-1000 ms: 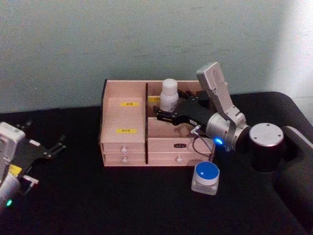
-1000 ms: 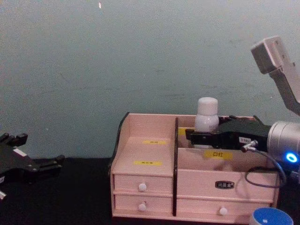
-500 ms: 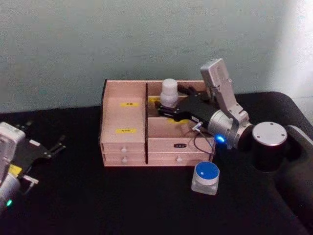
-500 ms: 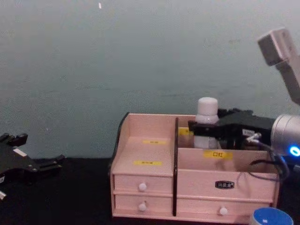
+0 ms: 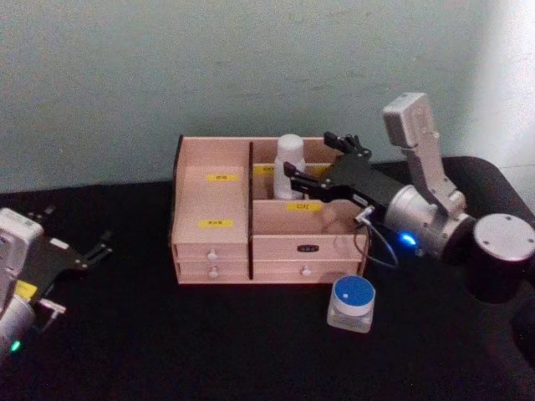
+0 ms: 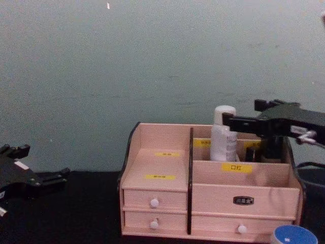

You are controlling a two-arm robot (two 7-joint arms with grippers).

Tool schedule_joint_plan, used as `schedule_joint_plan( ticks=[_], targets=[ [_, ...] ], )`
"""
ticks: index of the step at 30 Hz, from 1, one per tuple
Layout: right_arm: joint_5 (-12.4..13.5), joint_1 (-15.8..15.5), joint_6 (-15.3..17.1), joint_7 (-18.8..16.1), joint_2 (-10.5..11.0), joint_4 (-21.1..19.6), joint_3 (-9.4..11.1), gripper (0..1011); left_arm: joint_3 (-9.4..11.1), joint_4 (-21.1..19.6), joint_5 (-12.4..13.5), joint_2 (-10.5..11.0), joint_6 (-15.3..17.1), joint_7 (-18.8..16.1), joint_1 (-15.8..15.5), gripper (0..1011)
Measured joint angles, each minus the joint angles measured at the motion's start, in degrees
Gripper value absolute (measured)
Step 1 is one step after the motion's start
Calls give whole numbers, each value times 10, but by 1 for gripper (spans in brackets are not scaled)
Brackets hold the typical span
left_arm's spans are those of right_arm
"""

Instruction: Pick up the facial cleanser and watermelon frost from the table and place them into the tiered storage box.

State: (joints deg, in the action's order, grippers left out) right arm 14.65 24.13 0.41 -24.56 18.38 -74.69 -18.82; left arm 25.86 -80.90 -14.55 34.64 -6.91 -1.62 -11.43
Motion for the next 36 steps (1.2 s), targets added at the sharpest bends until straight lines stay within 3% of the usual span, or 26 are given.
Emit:
schedule_joint_plan(
  ticks=[12, 13, 18, 29, 36],
  targets=[
    [57, -98, 2, -49, 84, -112, 25, 1000, 0, 0, 0, 0, 0, 0, 0, 1001],
    [57, -98, 2, -49, 84, -112, 25, 1000, 0, 0, 0, 0, 0, 0, 0, 1001],
    [91, -151, 5, -69, 129, -157, 39, 1000, 0, 0, 0, 0, 0, 0, 0, 1001],
    [119, -203, 50, -59, 173, -188, 39, 1000, 0, 0, 0, 0, 0, 0, 0, 1001],
    [116, -204, 70, -47, 184, -182, 21, 1000, 0, 0, 0, 0, 0, 0, 0, 1001]
  ],
)
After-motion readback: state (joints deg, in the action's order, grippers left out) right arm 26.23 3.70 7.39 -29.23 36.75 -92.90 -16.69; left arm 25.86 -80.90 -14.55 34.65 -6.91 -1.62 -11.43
